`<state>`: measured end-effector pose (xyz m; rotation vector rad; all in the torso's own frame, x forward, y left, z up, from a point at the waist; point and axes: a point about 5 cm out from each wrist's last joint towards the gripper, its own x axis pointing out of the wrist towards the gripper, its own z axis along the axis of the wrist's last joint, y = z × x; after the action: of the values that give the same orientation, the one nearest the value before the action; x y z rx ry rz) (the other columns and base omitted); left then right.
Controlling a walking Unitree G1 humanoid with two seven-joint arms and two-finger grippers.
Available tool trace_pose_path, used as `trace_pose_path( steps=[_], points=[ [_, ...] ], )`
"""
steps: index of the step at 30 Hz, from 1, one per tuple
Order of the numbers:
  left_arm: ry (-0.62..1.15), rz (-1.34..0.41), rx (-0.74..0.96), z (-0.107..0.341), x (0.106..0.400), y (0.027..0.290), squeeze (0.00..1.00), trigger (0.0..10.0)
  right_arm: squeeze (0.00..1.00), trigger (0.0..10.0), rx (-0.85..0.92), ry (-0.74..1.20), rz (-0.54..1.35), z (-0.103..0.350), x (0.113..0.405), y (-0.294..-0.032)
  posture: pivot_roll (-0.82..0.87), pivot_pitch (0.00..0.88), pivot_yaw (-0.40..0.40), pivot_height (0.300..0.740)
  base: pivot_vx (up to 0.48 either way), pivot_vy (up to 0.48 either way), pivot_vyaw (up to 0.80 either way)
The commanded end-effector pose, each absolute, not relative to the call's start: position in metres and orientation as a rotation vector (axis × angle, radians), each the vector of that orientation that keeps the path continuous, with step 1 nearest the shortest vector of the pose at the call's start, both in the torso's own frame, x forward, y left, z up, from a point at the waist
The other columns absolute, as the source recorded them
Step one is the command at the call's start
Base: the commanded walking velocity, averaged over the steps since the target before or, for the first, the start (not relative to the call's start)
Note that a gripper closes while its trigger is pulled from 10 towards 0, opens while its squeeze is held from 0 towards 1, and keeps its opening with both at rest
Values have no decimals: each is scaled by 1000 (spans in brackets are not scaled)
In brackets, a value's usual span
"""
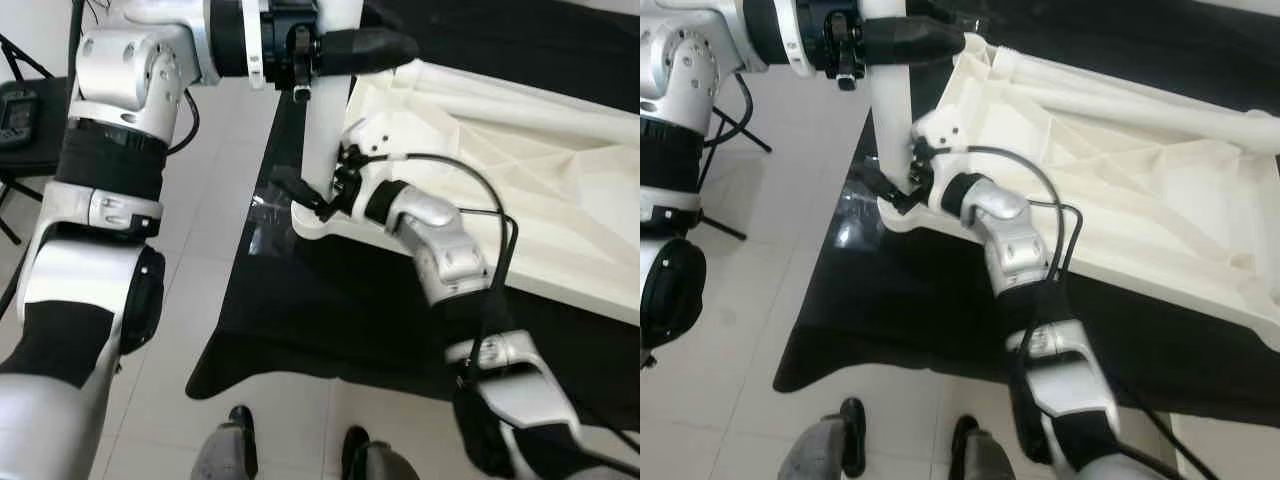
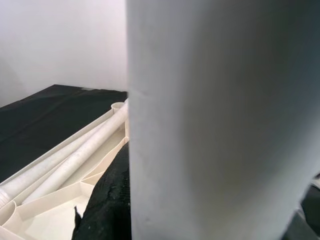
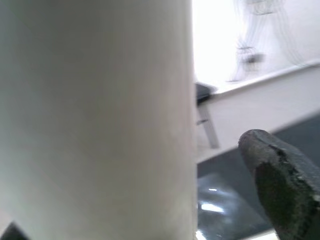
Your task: Building children table
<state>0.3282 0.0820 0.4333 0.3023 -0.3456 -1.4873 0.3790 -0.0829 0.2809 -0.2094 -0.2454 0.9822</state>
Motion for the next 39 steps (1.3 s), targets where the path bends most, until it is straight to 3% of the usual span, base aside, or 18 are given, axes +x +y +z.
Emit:
trace_pose_path(
  steps=[1, 3, 4, 6, 7, 19, 20, 26, 27, 28, 30, 31, 35, 39],
  points=[
    [-332, -1583, 312, 432, 321, 71, 0, 0, 0, 10000, -237, -288, 1041, 289, 378, -82, 113, 310, -37, 740, 0, 0, 0],
    [-331, -1584, 312, 432, 321, 71, 0, 0, 0, 10000, -233, -292, 1058, 291, 378, -81, 113, 310, -37, 740, 0, 0, 0],
    [-327, -1589, 311, 431, 320, 71, 0, 0, 0, 4706, -199, -305, 1099, 296, 378, -76, 119, 316, -37, 740, 0, 0, 0],
    [-326, -1590, 311, 431, 320, 71, 0, 0, 0, 4706, -184, -308, 1114, 297, 378, -75, 119, 316, -37, 740, 0, 0, 0],
    [-324, -1591, 312, 431, 320, 71, 0, 0, 0, 0, -170, -307, 1144, 298, 378, -73, 120, 319, -38, 740, 0, 0, 0],
    [-327, -1598, 323, 428, 320, 71, 0, 0, 0, 0, -157, -315, 1215, 291, 383, -72, 116, 319, -39, 740, 0, 0, 0],
    [-347, -1558, 326, 429, 321, 72, 1000, 10000, 0, 0, -149, -316, 1201, 290, 384, -73, 113, 319, -38, 740, 0, 0, 0],
    [-355, -1524, 303, 432, 323, 75, 1000, 10000, 0, 0, -143, -314, 1177, 285, 385, -77, 110, 319, -37, 740, 0, 0, 0],
    [-342, -1553, 299, 436, 317, 82, 588, 10000, 0, 0, -137, -314, 1163, 283, 386, -80, 107, 319, -36, 740, 0, 0, 0],
    [-318, -1640, 324, 438, 302, 94, 0, 10000, 0, 0, -136, -312, 1141, 281, 387, -82, 106, 320, -35, 740, 0, 0, 0],
    [-281, -1716, 344, 439, 288, 105, 0, 10000, 0, 0, -134, -310, 1126, 278, 387, -84, 105, 321, -37, 740, 0, 0, 0],
    [-228, -1808, 388, 439, 266, 122, 0, 10000, 0, 0, -132, -307, 1096, 275, 389, -86, 106, 321, -39, 740, 0, 0, 0],
    [-215, -1794, 486, 438, 247, 141, 0, 10000, 0, 0, -129, -297, 1022, 271, 391, -90, 104, 320, -40, 740, 0, 0, 0],
    [-298, -1448, 562, 448, 243, 172, 0, 10000, 0, 0, -86, -258, 884, 255, 392, -96, 109, 328, -58, 740, 0, 0, 0]
  ],
)
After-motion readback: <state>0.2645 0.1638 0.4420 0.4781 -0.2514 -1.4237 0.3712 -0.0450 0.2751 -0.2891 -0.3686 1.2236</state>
